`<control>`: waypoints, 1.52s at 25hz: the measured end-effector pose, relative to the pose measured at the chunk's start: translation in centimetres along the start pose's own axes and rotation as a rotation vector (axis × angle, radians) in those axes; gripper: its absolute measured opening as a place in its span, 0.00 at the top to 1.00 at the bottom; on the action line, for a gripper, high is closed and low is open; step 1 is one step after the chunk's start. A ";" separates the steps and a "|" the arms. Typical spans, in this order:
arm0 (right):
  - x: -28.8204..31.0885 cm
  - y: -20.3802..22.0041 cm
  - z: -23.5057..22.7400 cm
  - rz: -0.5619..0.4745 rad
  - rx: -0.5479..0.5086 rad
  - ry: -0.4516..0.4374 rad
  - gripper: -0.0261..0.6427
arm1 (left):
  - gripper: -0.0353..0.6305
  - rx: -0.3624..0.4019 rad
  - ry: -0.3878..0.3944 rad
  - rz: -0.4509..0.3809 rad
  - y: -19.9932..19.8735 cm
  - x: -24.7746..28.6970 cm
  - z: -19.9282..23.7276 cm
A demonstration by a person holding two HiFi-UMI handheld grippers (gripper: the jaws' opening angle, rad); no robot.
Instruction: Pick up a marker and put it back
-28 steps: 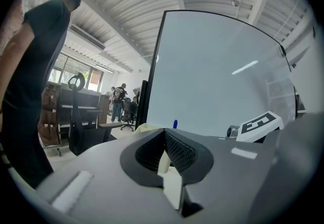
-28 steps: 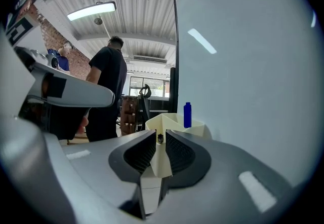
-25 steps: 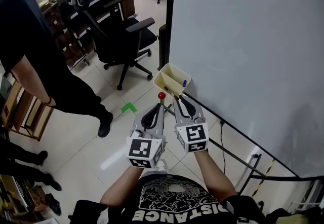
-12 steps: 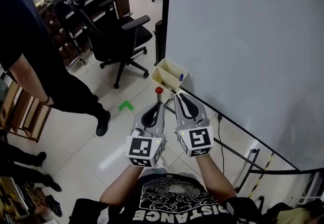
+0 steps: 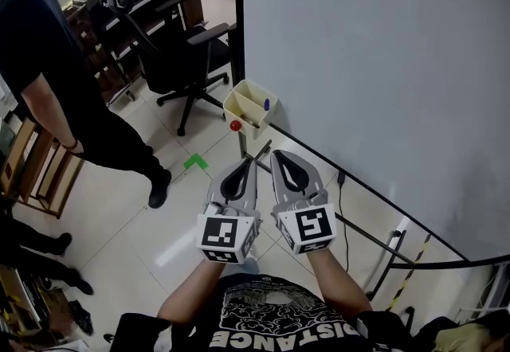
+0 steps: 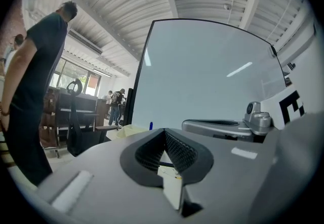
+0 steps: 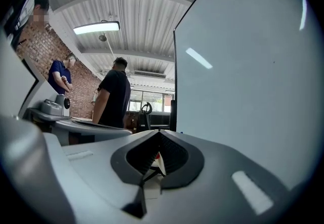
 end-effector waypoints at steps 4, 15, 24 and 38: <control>-3.0 -0.4 0.5 -0.009 0.006 -0.018 0.96 | 0.94 -0.003 -0.005 -0.013 0.1 -1.8 -2.4; -9.3 -0.7 2.6 -0.042 0.025 -0.051 0.96 | 0.94 0.002 -0.026 -0.041 0.5 -7.0 -6.7; -12.8 -1.0 3.7 -0.048 0.012 -0.063 0.96 | 0.94 0.013 -0.031 -0.056 0.8 -9.7 -9.4; -15.3 -1.1 4.1 -0.062 0.015 -0.066 0.96 | 0.94 0.033 -0.041 -0.068 1.0 -11.6 -11.3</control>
Point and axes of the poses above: the fingertips, and each gripper's own axes: x forward along the fingers, z to its left, y out of its underside, the point moved 10 cm from there along -x, backward along the fingers, and after that the axes turned 2 degrees about -y, right-handed, at the moved point
